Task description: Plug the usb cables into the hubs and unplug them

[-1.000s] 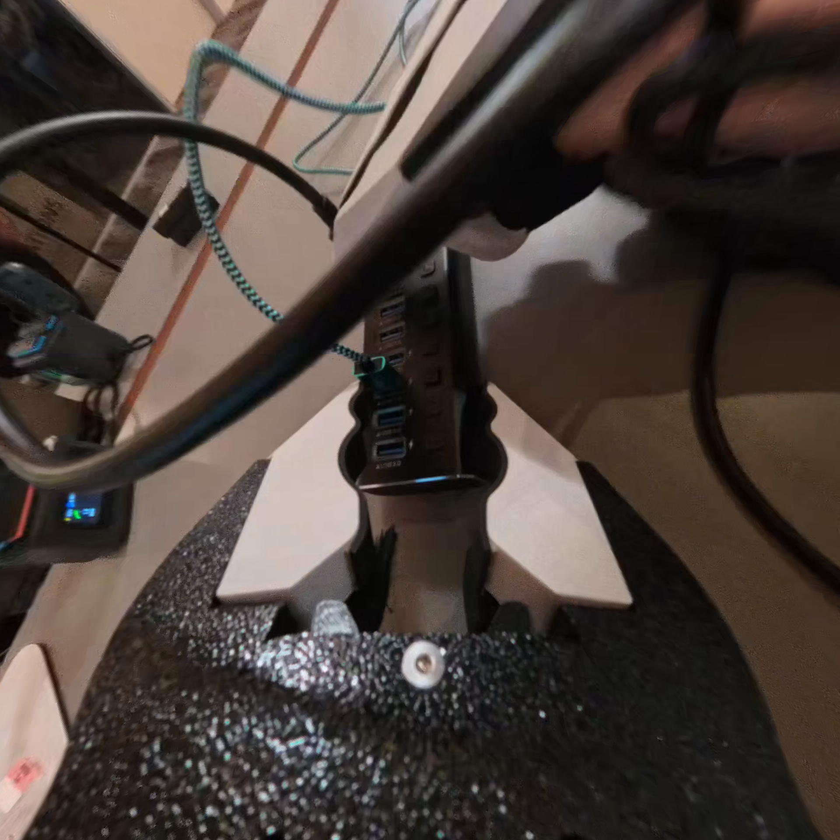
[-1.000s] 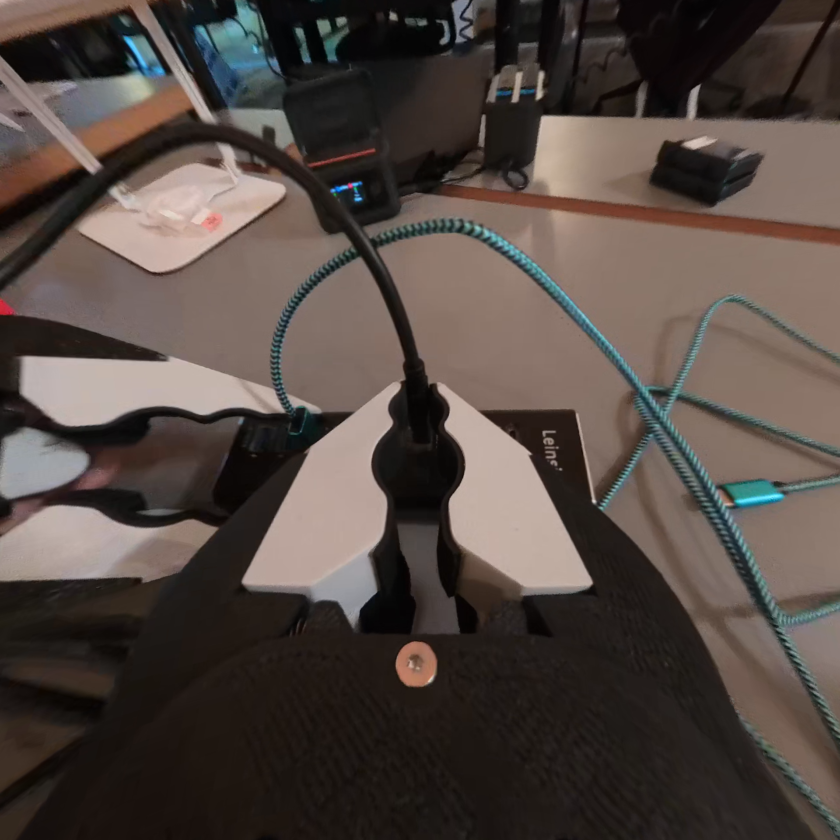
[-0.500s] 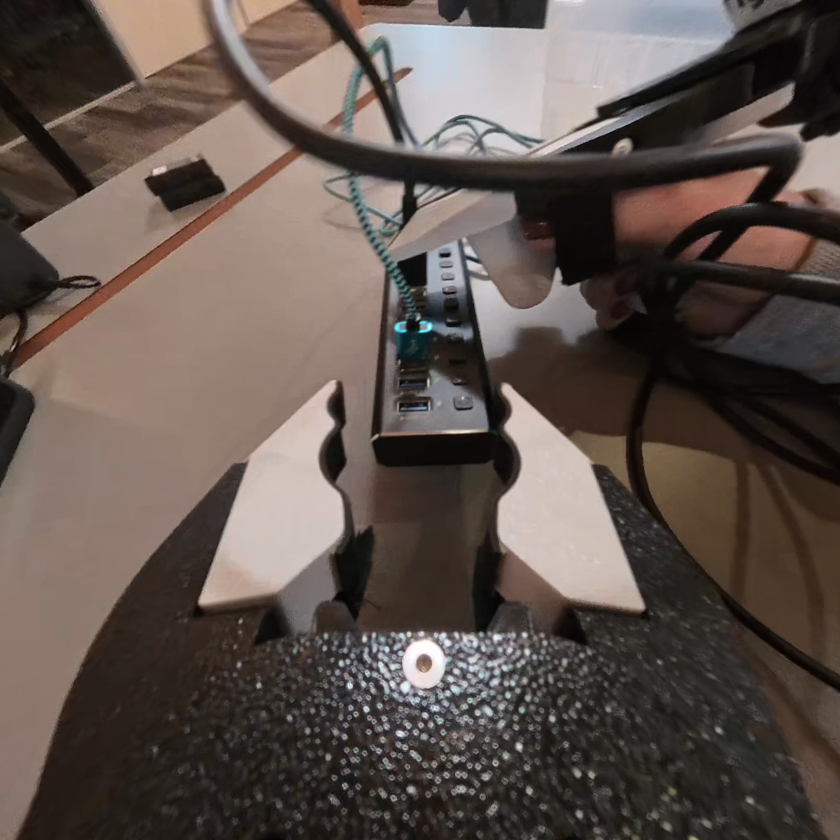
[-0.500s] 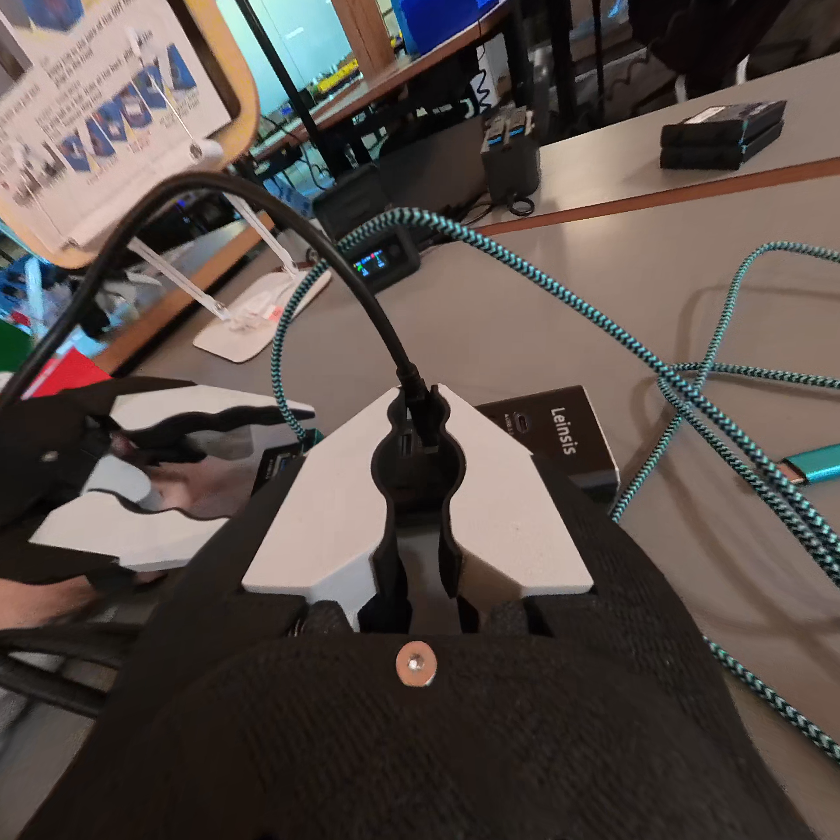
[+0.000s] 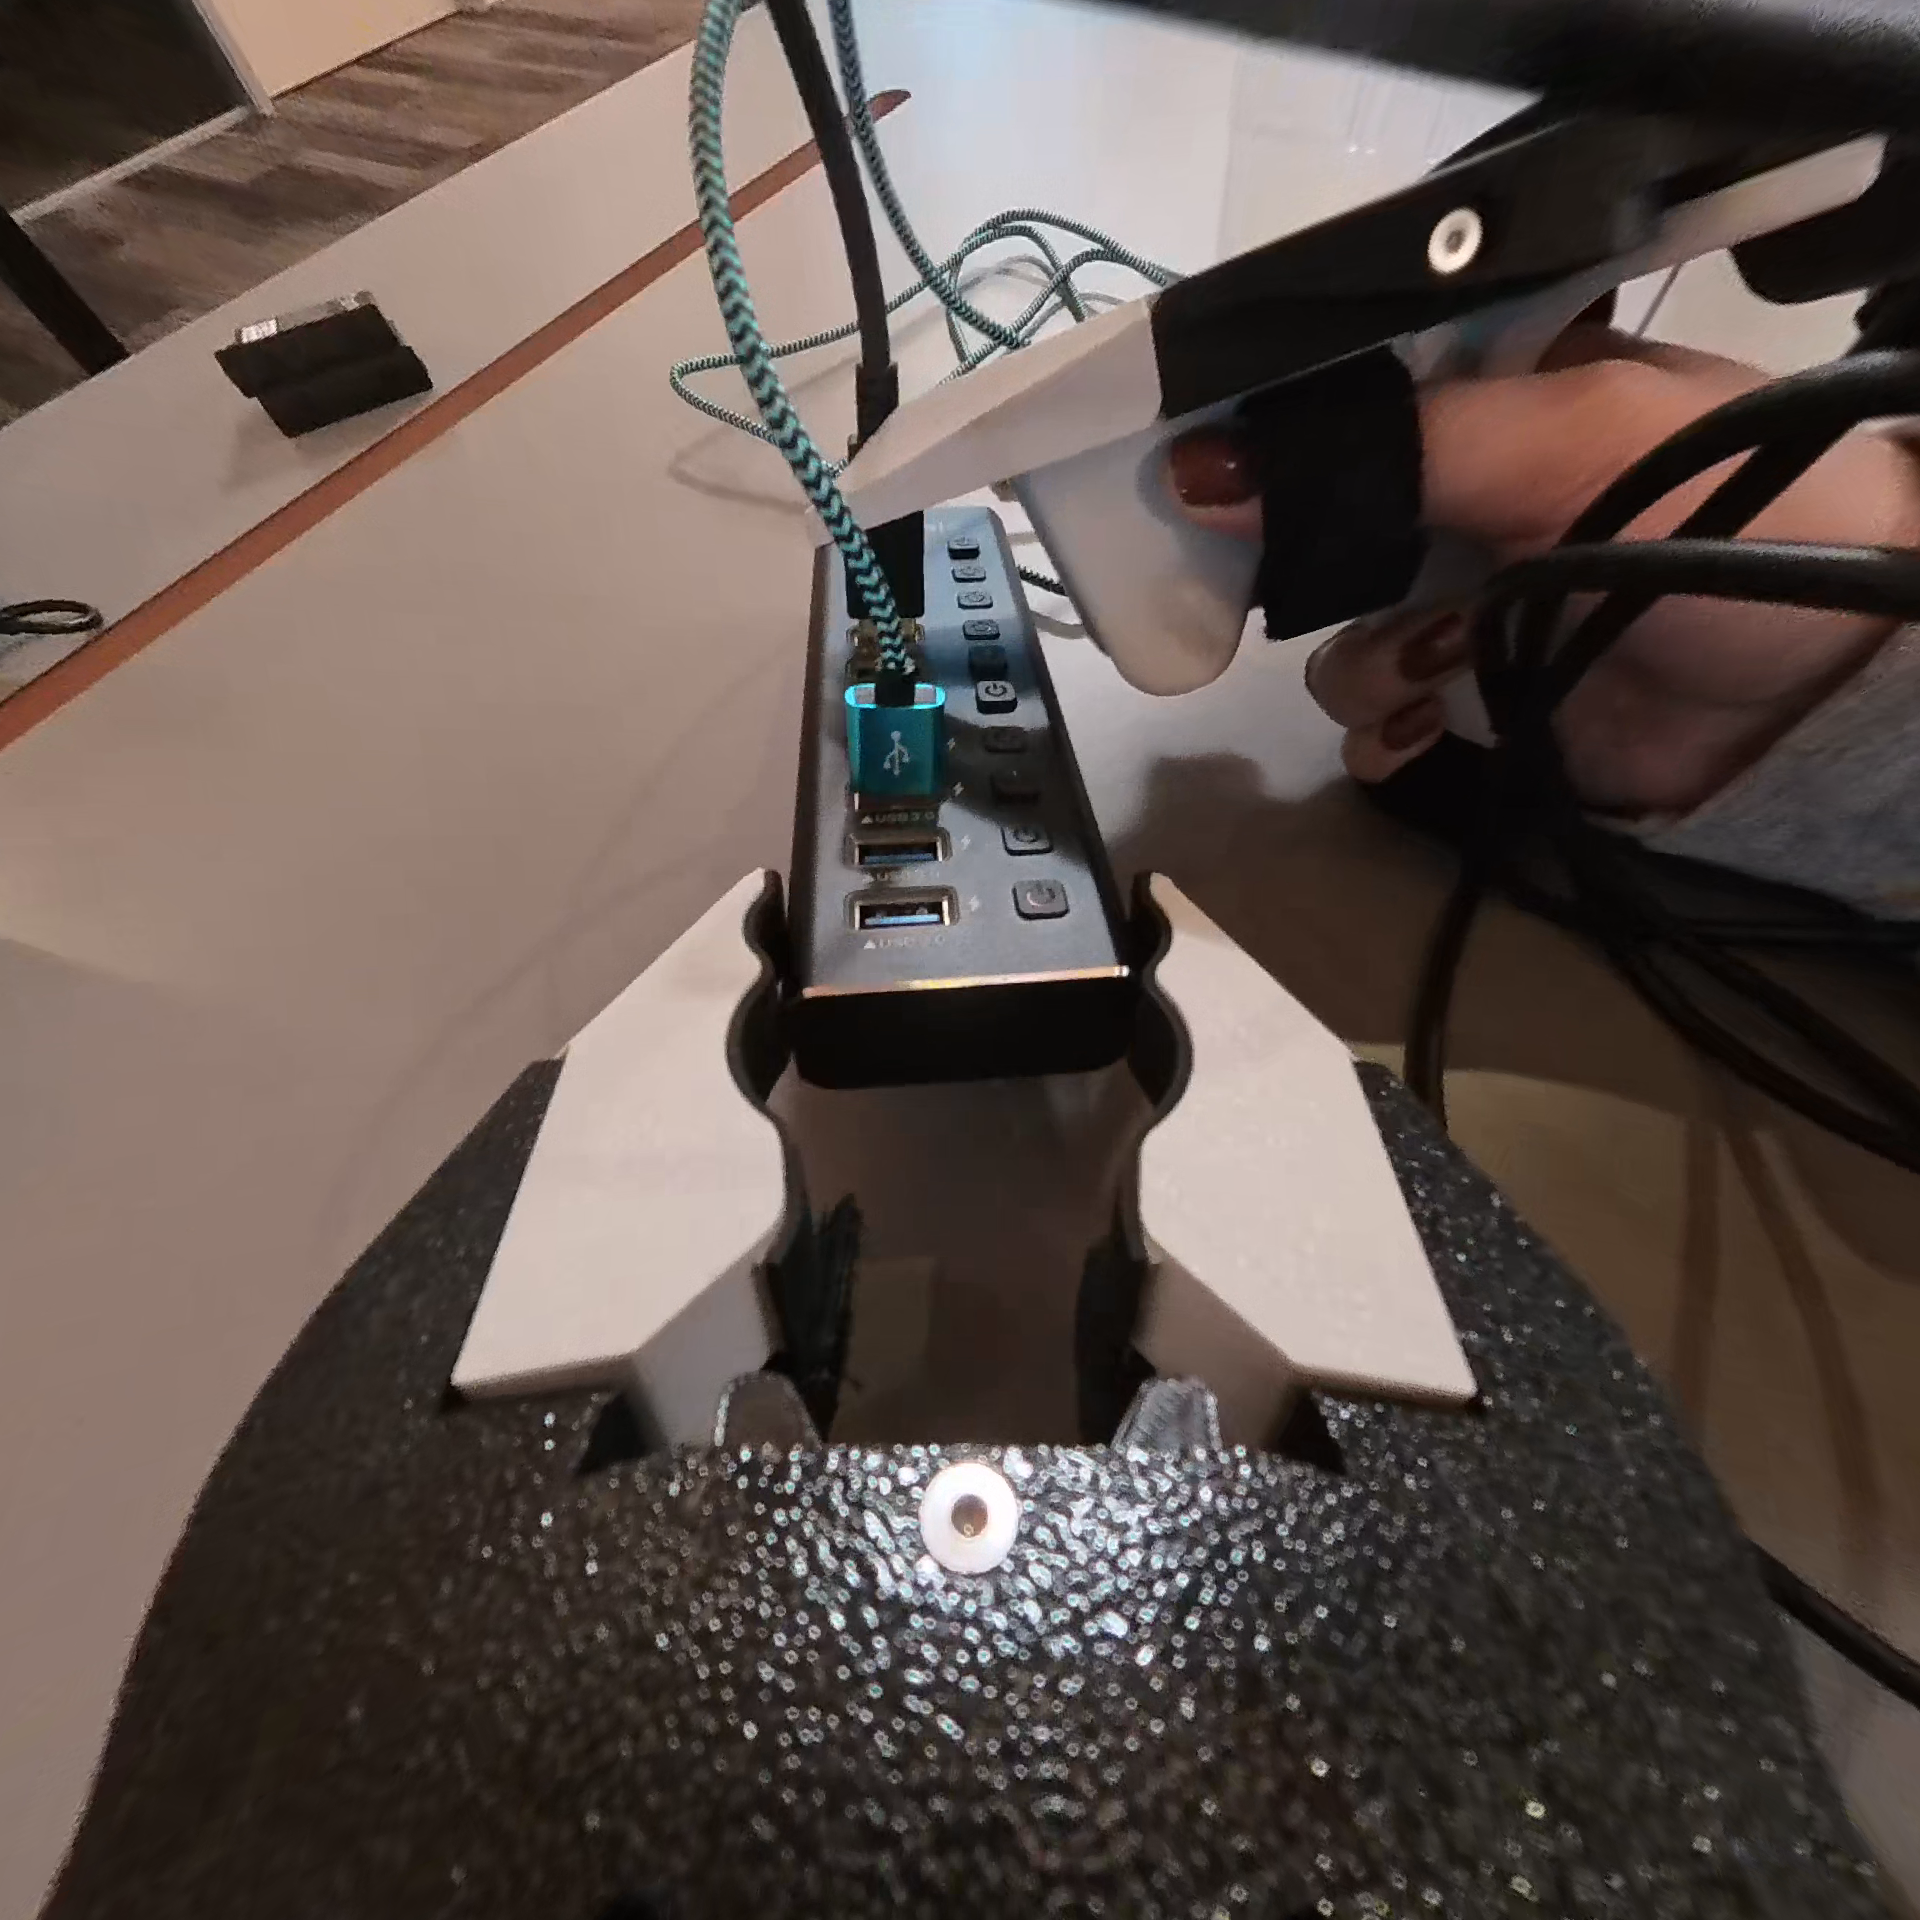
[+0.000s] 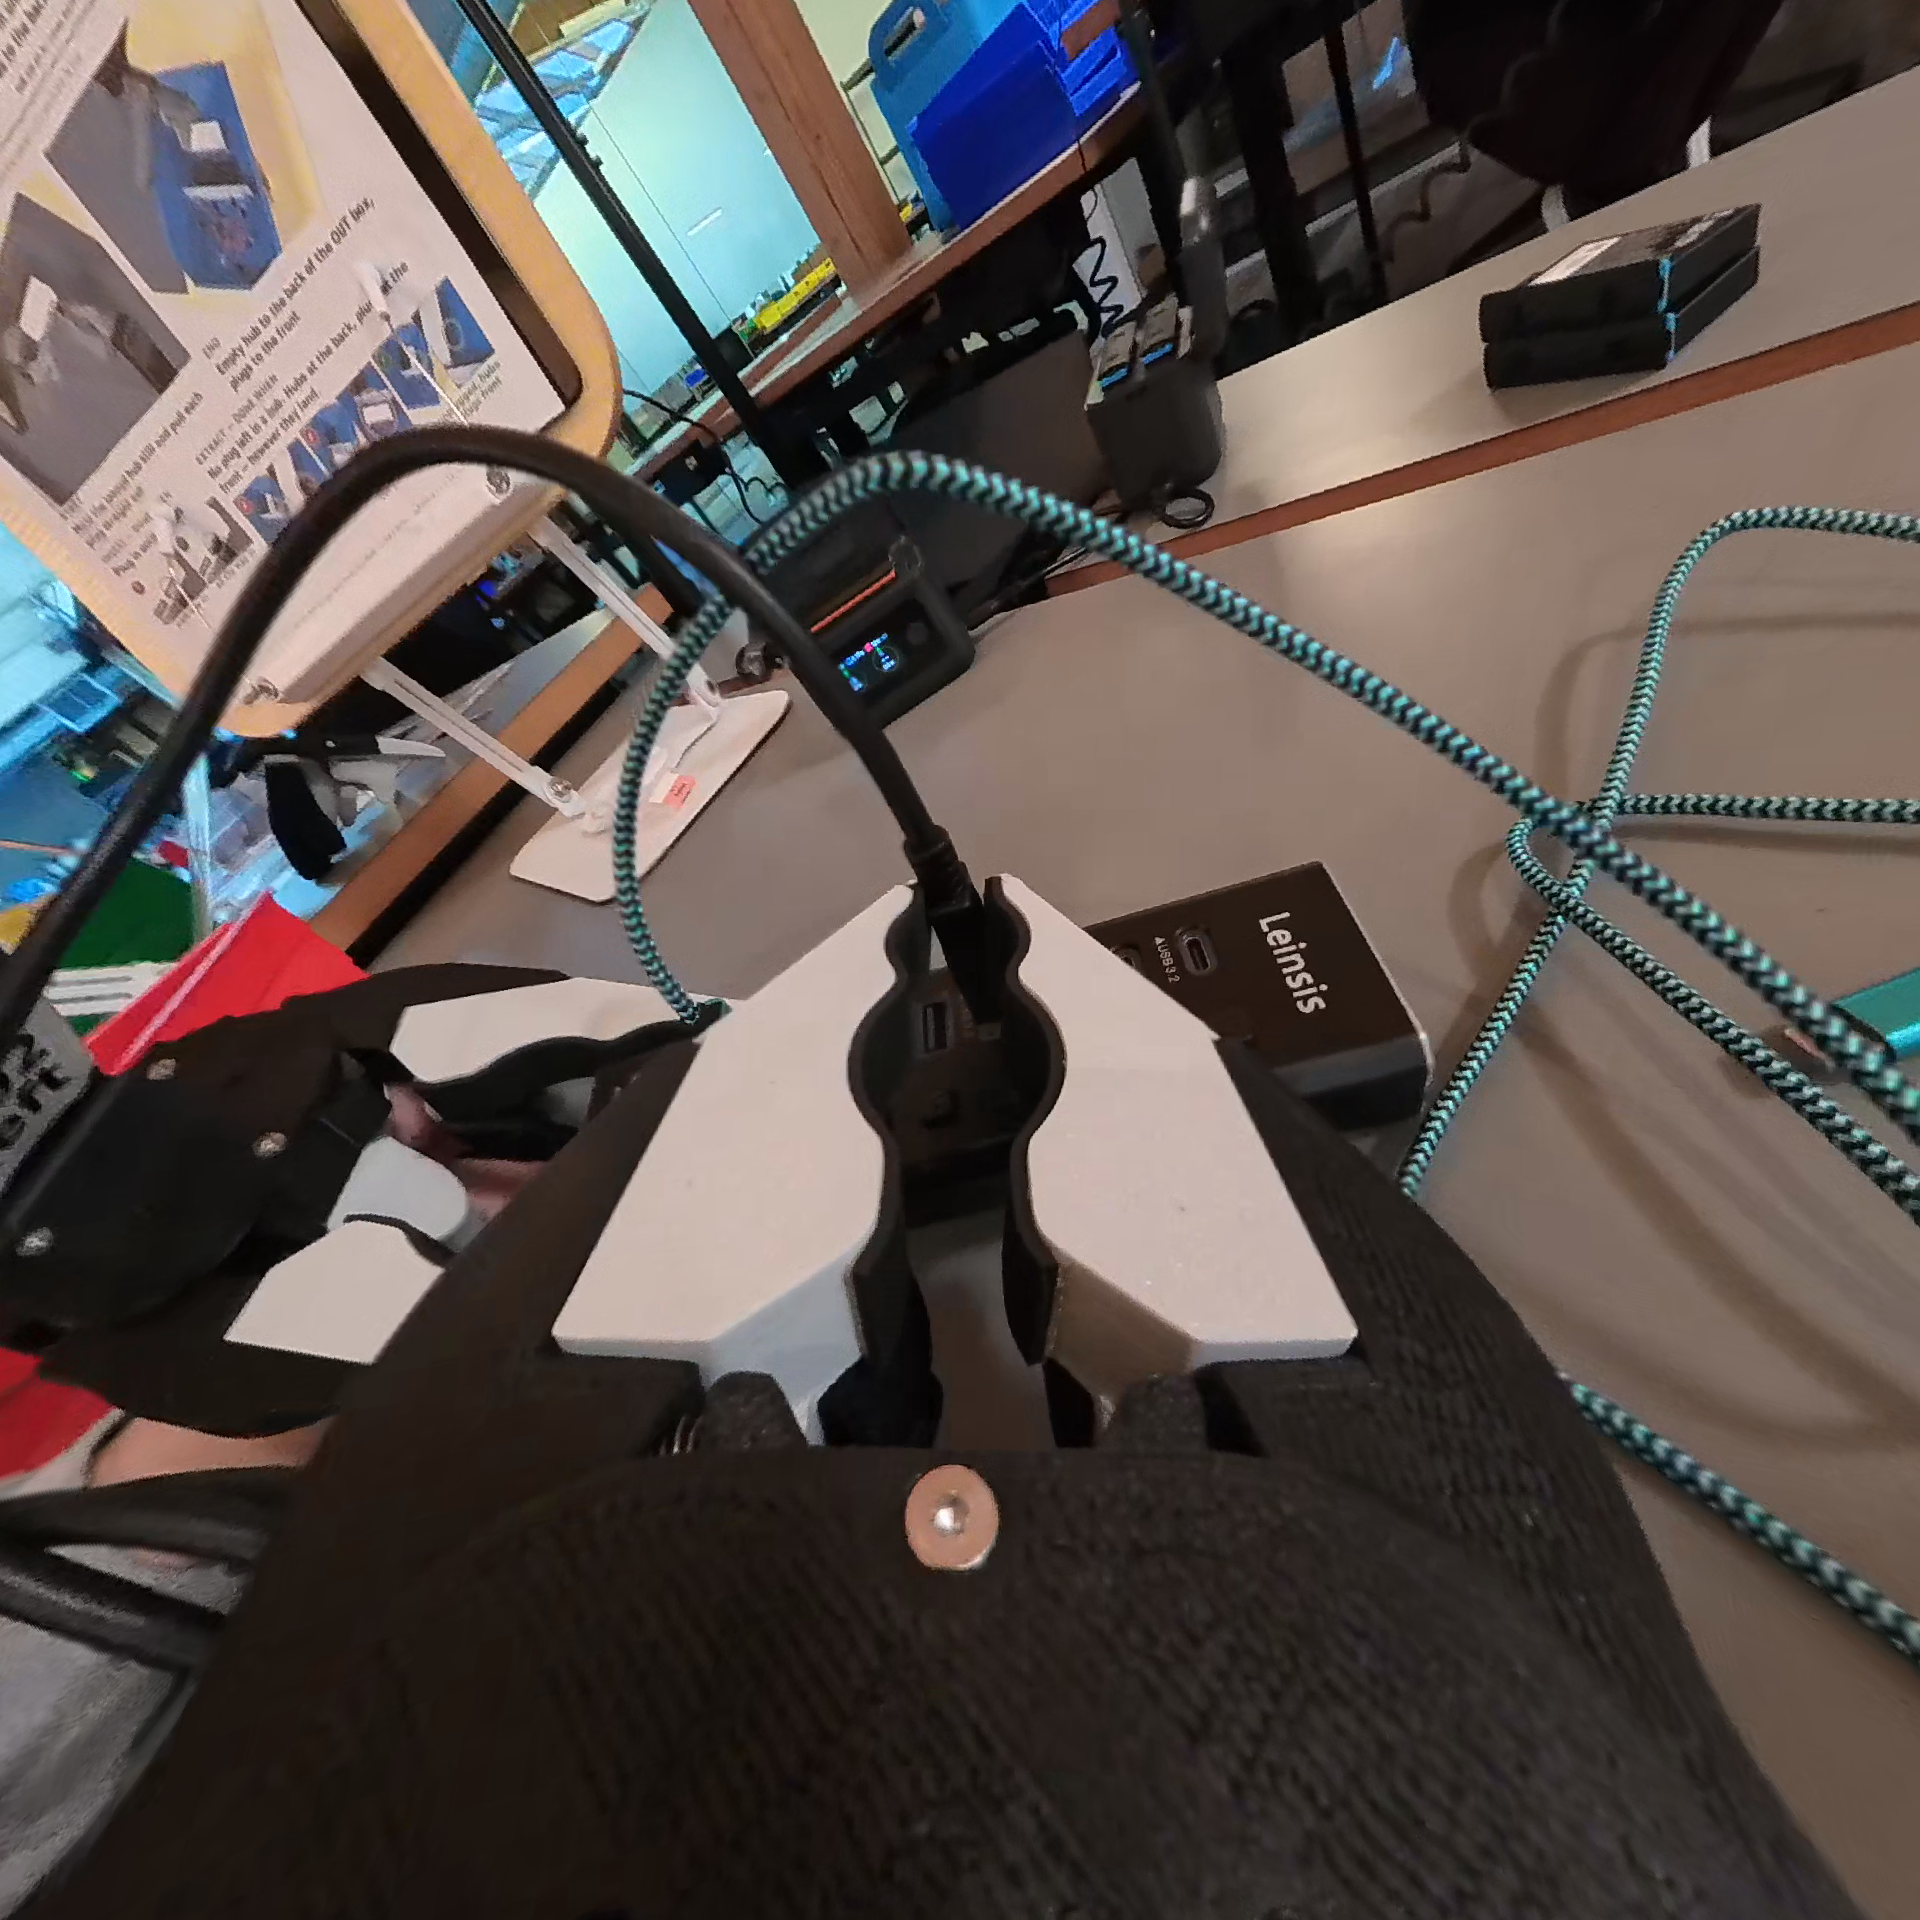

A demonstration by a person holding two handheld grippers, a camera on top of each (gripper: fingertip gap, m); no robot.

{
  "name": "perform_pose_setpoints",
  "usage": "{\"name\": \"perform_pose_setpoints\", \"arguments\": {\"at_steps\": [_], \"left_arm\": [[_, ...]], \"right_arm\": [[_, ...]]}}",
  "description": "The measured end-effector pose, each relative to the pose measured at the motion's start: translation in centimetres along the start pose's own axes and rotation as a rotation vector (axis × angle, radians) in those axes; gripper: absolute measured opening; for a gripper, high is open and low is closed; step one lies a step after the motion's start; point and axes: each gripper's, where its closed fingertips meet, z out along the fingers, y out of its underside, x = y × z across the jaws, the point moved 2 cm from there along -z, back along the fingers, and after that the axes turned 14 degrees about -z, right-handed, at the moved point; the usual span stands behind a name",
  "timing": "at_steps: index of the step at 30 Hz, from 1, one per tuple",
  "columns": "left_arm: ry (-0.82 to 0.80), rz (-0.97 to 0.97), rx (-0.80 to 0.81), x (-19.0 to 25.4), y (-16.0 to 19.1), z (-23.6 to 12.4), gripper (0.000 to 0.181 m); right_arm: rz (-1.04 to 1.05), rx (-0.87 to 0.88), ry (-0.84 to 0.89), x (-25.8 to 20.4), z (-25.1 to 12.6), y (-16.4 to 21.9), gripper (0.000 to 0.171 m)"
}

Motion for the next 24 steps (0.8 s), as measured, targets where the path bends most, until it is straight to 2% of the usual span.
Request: {"name": "perform_pose_setpoints", "arguments": {"at_steps": [5, 13, 18, 24], "left_arm": [[0.005, 0.005, 0.027, 0.1, -0.37, -0.22, 0.063], [0.025, -0.028, 0.057, 0.12, -0.7, -0.47, 0.063], [0.027, -0.037, 0.042, 0.0, -0.46, -0.45, 0.063], [0.021, -0.033, 0.03, 0.02, -0.27, -0.42, 0.063]], "right_arm": [[-0.222, -0.065, 0.06, -0.2, 0.03, 0.02, 0.006], [-0.228, -0.08, 0.018, -0.24, 0.28, 0.21, 0.009], [-0.271, -0.102, 0.069, -0.39, 0.4, 0.41, 0.007], [-0.254, -0.099, 0.053, -0.37, 0.4, 0.58, 0.009]]}}
